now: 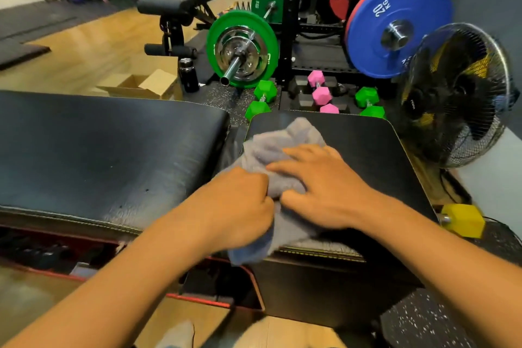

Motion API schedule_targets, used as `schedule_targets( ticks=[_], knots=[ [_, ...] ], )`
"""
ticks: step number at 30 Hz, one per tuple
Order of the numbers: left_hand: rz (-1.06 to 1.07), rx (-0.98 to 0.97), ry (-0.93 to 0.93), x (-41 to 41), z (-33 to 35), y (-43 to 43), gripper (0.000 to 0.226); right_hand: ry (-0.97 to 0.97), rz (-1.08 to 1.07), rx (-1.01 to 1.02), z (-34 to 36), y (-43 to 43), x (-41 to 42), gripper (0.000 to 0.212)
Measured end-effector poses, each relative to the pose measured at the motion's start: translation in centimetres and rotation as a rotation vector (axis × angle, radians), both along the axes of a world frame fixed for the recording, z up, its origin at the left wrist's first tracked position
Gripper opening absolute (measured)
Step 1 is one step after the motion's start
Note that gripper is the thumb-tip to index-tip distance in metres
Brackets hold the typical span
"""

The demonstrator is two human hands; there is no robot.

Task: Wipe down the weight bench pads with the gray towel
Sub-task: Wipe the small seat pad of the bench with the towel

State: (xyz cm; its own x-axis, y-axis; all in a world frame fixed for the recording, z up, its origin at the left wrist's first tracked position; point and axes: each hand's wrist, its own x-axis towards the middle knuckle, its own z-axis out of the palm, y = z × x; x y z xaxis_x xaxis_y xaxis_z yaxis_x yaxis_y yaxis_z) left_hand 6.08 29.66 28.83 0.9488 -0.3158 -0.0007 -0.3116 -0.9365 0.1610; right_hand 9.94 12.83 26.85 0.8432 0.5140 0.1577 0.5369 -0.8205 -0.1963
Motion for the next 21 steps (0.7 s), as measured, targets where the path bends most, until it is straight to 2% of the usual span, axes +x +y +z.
schedule_targets(
  ticks=[3,6,10,13,15,16,18,20,21],
  knots=[
    [0.001,-0.114,-0.038,1.3,-1.3,-0.7,0.011,-0.062,-0.083,0.056,-0.3,-0.2,0.7,0.064],
    [0.038,-0.282,0.046,7.6,-2.6,-1.2,0.033,-0.108,-0.183,-0.030,-0.5,0.7,6.3,0.070],
    [0.078,-0.347,0.091,11.9,-2.4,-1.5,0.044,-0.026,-0.272,-0.099,-0.2,1.4,11.0,0.059],
    [0.047,-0.286,0.006,8.3,-2.2,-1.0,0.025,-0.090,-0.253,-0.106,-0.8,1.8,7.4,0.054],
    [0.029,-0.206,-0.141,3.3,-2.5,-0.5,0.015,-0.182,-0.210,-0.047,-1.1,1.3,2.3,0.057],
    [0.000,-0.226,-0.210,1.1,-2.8,-0.4,0.017,-0.218,-0.197,-0.002,-1.2,0.9,0.2,0.052],
    [-0.008,-0.351,-0.247,-1.0,-3.6,-0.4,0.038,-0.237,-0.207,0.105,-0.9,0.3,-1.1,0.039],
    [0.069,-0.507,-0.120,-0.8,-3.9,-0.5,0.069,-0.189,-0.287,0.288,-0.1,0.4,-0.1,0.028],
    [0.096,-0.553,-0.072,-0.3,-3.7,-0.6,0.077,-0.139,-0.349,0.424,0.5,0.3,0.9,0.023]
  ],
)
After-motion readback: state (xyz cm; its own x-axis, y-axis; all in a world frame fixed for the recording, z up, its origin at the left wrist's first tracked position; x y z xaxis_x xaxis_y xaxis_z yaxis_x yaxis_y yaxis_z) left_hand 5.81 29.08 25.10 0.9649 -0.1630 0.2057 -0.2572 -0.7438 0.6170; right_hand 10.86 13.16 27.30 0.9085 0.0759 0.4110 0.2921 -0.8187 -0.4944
